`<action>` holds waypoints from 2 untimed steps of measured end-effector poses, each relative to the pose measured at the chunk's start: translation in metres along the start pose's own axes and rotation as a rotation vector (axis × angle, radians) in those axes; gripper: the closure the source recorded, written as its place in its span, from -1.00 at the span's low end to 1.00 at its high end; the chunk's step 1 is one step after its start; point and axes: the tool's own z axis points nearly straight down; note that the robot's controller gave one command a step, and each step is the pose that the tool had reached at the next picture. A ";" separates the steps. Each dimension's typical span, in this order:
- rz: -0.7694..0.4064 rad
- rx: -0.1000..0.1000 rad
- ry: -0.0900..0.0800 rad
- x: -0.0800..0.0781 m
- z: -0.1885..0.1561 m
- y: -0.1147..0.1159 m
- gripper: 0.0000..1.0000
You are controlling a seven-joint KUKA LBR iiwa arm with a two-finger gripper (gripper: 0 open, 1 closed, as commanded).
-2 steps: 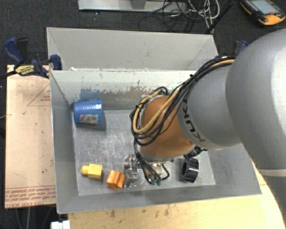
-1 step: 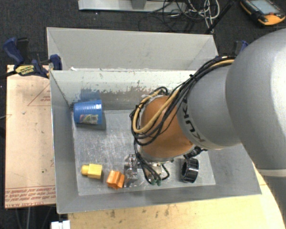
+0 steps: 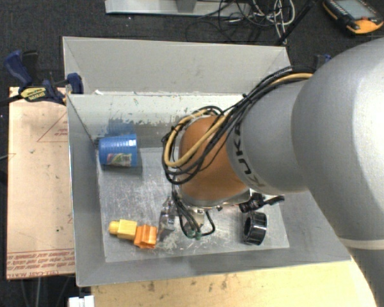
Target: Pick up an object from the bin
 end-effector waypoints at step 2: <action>0.123 -0.004 -0.005 -0.014 -0.023 0.022 -1.00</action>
Offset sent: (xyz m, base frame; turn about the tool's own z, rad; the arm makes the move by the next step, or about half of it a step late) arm 0.0000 0.0000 0.0000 0.0000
